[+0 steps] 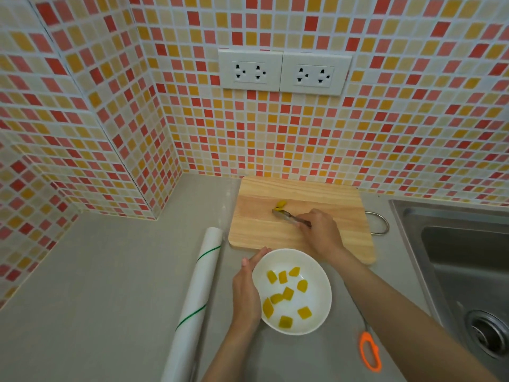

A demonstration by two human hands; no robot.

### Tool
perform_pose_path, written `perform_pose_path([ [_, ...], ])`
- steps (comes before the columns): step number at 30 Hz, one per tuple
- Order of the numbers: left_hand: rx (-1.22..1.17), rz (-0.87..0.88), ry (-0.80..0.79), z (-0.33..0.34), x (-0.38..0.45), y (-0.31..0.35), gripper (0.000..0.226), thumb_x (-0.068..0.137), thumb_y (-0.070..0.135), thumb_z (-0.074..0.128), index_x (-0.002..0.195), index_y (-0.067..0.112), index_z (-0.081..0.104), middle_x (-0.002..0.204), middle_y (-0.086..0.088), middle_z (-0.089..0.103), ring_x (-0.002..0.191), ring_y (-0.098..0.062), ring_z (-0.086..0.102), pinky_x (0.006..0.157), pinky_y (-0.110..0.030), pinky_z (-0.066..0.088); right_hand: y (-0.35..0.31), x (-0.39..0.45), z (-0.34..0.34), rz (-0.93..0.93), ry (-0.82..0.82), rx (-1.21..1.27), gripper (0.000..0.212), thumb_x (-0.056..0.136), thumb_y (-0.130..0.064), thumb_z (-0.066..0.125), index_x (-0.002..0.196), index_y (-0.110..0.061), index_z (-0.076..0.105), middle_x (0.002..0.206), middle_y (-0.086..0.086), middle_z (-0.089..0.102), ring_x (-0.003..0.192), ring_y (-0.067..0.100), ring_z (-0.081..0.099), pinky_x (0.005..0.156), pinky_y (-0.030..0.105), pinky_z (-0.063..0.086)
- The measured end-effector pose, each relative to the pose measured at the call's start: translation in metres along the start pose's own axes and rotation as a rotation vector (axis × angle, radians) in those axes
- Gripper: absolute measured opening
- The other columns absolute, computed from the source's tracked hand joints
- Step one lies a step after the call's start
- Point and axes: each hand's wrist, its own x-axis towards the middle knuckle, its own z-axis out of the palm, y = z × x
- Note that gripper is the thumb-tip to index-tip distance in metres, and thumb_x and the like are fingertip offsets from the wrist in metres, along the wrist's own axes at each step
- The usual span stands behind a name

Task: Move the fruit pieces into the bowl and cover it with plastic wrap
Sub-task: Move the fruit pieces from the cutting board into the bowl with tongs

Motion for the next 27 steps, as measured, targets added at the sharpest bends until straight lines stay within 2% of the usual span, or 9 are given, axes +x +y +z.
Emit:
perform_pose_path([
  [4, 0.009, -0.001, 0.009, -0.001, -0.001, 0.001, 0.054, 0.102, 0.035, 0.018, 0.107, 0.025, 0.071, 0.107, 0.010, 0.073, 0.100, -0.006, 0.067, 0.084, -0.022, 0.052, 0.002, -0.030, -0.018, -0.070, 0.070, 0.090, 0.023, 0.087, -0.017, 0.059, 0.107, -0.015, 0.070, 0.082, 0.014, 0.061, 0.077, 0.029, 0.057, 0.063, 0.034, 0.040],
  [7, 0.007, 0.008, 0.017, 0.000, -0.001, 0.003, 0.053, 0.102, 0.034, 0.019, 0.103, 0.027, 0.072, 0.098, 0.015, 0.075, 0.093, -0.001, 0.068, 0.073, -0.014, 0.052, 0.003, -0.065, -0.036, -0.148, 0.102, 0.151, 0.021, 0.084, -0.013, 0.063, 0.105, -0.013, 0.071, 0.081, 0.010, 0.063, 0.072, 0.024, 0.059, 0.063, 0.035, 0.045],
  [9, -0.016, 0.002, 0.018, 0.001, -0.002, 0.004, 0.052, 0.102, 0.033, 0.020, 0.102, 0.025, 0.071, 0.093, 0.017, 0.075, 0.089, 0.000, 0.069, 0.067, -0.011, 0.051, 0.004, -0.088, -0.045, -0.189, 0.080, 0.153, 0.021, 0.084, -0.013, 0.064, 0.105, -0.014, 0.071, 0.081, 0.007, 0.062, 0.070, 0.017, 0.058, 0.063, 0.032, 0.045],
  [12, -0.035, 0.003, 0.007, 0.001, -0.002, 0.004, 0.051, 0.102, 0.033, 0.020, 0.104, 0.022, 0.070, 0.092, 0.016, 0.074, 0.085, 0.002, 0.069, 0.065, -0.011, 0.052, 0.008, -0.113, -0.051, -0.188, -0.019, 0.098, 0.028, 0.085, -0.020, 0.064, 0.113, -0.019, 0.066, 0.083, -0.004, 0.056, 0.065, -0.002, 0.047, 0.062, 0.021, 0.037],
  [16, -0.035, 0.018, -0.002, 0.002, -0.003, 0.004, 0.052, 0.102, 0.032, 0.019, 0.107, 0.019, 0.069, 0.100, 0.012, 0.071, 0.084, 0.005, 0.068, 0.067, -0.011, 0.052, 0.012, -0.125, -0.058, -0.185, -0.074, 0.059, 0.039, 0.083, -0.022, 0.065, 0.121, -0.028, 0.060, 0.078, -0.017, 0.043, 0.069, -0.009, 0.047, 0.058, 0.010, 0.032],
  [21, -0.024, 0.017, 0.004, 0.003, -0.003, 0.004, 0.052, 0.102, 0.033, 0.020, 0.107, 0.019, 0.069, 0.102, 0.010, 0.071, 0.086, 0.003, 0.068, 0.072, -0.013, 0.054, 0.019, -0.112, -0.064, -0.155, 0.000, 0.078, 0.037, 0.082, -0.021, 0.066, 0.119, -0.018, 0.062, 0.078, -0.018, 0.045, 0.066, -0.006, 0.049, 0.060, 0.011, 0.032],
  [23, -0.009, 0.010, 0.004, 0.003, -0.003, 0.004, 0.052, 0.102, 0.034, 0.019, 0.108, 0.021, 0.069, 0.105, 0.008, 0.070, 0.091, -0.001, 0.068, 0.078, -0.018, 0.054, 0.023, -0.095, -0.060, -0.122, 0.029, 0.061, 0.033, 0.084, -0.021, 0.064, 0.117, -0.016, 0.063, 0.079, -0.009, 0.048, 0.064, -0.004, 0.048, 0.063, 0.019, 0.033],
  [25, 0.003, 0.001, 0.001, 0.002, -0.003, 0.003, 0.053, 0.101, 0.036, 0.019, 0.108, 0.024, 0.070, 0.108, 0.008, 0.070, 0.097, -0.005, 0.067, 0.082, -0.023, 0.053, 0.027, -0.072, -0.052, -0.052, 0.028, 0.036, 0.028, 0.085, -0.022, 0.063, 0.112, -0.015, 0.065, 0.084, 0.001, 0.051, 0.069, 0.006, 0.048, 0.066, 0.027, 0.036],
  [27, 0.014, -0.005, 0.001, 0.001, -0.002, 0.003, 0.054, 0.101, 0.038, 0.018, 0.106, 0.026, 0.070, 0.109, 0.010, 0.071, 0.098, -0.005, 0.067, 0.084, -0.023, 0.053, 0.027, -0.047, -0.041, 0.025, 0.013, 0.012, 0.021, 0.086, -0.025, 0.061, 0.103, -0.013, 0.067, 0.085, 0.006, 0.051, 0.081, 0.023, 0.053, 0.066, 0.029, 0.037],
])
